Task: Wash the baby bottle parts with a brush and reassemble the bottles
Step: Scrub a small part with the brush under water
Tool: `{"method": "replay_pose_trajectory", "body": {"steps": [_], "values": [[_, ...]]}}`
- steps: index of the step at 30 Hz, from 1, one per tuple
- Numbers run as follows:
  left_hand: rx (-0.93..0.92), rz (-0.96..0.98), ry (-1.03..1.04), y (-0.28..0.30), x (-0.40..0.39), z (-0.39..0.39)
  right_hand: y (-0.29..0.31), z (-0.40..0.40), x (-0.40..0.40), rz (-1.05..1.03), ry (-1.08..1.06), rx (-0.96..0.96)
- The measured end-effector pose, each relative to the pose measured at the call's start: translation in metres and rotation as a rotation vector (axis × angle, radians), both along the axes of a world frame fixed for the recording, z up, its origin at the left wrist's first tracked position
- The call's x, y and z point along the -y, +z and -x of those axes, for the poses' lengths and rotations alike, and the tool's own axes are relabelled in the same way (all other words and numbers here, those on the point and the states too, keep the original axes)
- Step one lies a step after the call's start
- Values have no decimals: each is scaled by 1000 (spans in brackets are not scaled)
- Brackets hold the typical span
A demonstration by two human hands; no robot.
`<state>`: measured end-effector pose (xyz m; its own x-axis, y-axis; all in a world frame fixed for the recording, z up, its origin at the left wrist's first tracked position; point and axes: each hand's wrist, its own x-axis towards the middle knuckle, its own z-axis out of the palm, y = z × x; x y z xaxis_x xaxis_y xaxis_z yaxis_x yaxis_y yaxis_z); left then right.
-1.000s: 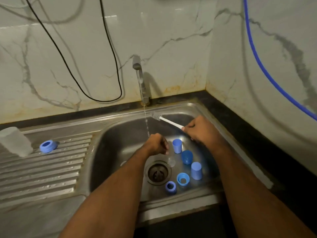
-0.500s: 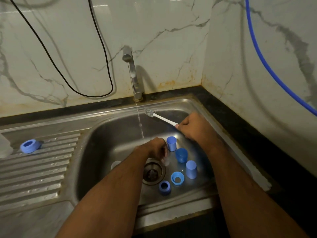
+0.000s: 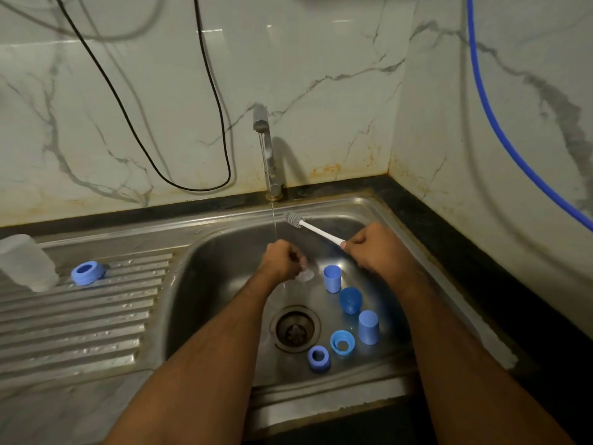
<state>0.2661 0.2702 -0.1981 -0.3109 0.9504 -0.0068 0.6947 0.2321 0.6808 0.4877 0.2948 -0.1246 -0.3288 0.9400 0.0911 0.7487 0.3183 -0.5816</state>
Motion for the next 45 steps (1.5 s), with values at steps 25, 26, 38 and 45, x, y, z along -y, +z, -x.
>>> {"method": "replay_pose_trajectory", "body": {"steps": [25, 26, 38, 45], "values": [[1475, -300, 738, 43, 51, 45, 12, -14, 23, 152, 96, -127], [1447, -316, 746, 41, 53, 51, 14, -15, 25, 160, 111, -138], [1383, -359, 632, 29, 51, 71, 11, -8, 25, 123, 195, -38], [1316, -398, 583, 36, 49, 71, 11, 4, 28, -36, 315, 110]]}}
